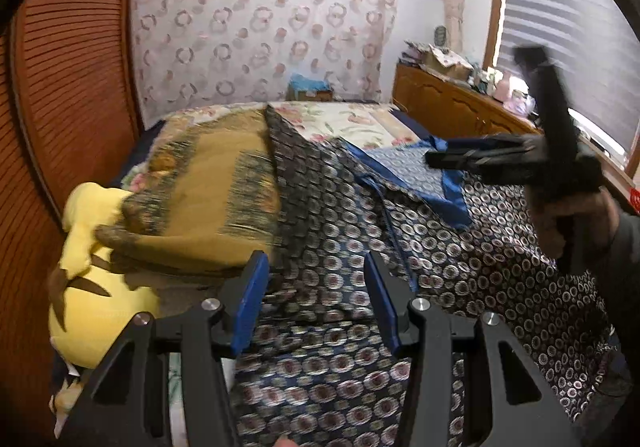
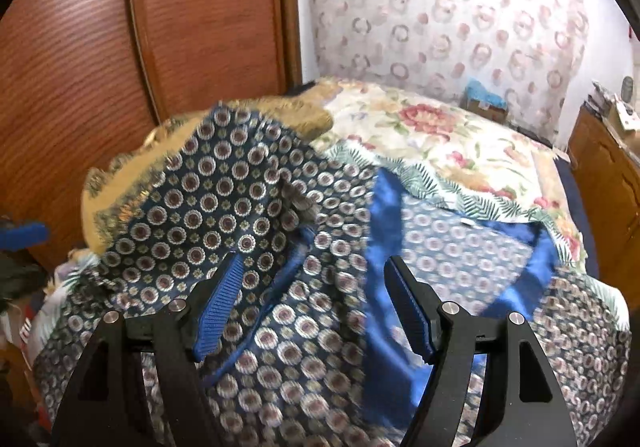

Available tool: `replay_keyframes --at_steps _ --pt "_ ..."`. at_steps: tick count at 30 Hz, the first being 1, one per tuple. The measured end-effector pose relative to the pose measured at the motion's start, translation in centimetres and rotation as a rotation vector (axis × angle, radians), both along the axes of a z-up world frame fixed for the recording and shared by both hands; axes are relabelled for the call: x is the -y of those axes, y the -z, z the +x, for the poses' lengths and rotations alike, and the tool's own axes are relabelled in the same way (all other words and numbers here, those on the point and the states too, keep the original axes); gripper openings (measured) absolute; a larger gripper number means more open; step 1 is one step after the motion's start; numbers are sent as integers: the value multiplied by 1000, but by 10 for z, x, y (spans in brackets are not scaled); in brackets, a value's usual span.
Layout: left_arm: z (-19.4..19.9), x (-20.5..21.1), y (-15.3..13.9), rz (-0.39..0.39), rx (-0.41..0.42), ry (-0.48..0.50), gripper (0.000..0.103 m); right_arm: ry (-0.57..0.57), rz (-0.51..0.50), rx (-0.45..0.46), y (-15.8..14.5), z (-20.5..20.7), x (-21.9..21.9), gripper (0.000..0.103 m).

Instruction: Fold small clothes

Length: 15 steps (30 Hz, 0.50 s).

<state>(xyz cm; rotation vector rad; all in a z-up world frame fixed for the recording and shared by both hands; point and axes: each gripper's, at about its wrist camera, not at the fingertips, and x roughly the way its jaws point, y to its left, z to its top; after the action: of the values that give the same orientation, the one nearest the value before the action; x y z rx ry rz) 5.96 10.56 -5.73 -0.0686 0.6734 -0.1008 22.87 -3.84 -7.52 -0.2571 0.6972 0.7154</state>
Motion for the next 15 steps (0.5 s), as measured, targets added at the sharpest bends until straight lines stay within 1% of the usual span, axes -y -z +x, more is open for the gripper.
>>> replay_keyframes --at_steps 2,6,9,15 --pt "8 10 6 5 -21 18 48 7 22 8 -11 -4 21 75" --pt "19 29 12 13 -47 57 48 36 42 26 -23 -14 70 75" --pt "28 42 16 23 -65 82 48 69 37 40 -27 -24 105 75" --pt "47 63 23 33 -101 117 48 170 27 55 -26 -29 184 75"
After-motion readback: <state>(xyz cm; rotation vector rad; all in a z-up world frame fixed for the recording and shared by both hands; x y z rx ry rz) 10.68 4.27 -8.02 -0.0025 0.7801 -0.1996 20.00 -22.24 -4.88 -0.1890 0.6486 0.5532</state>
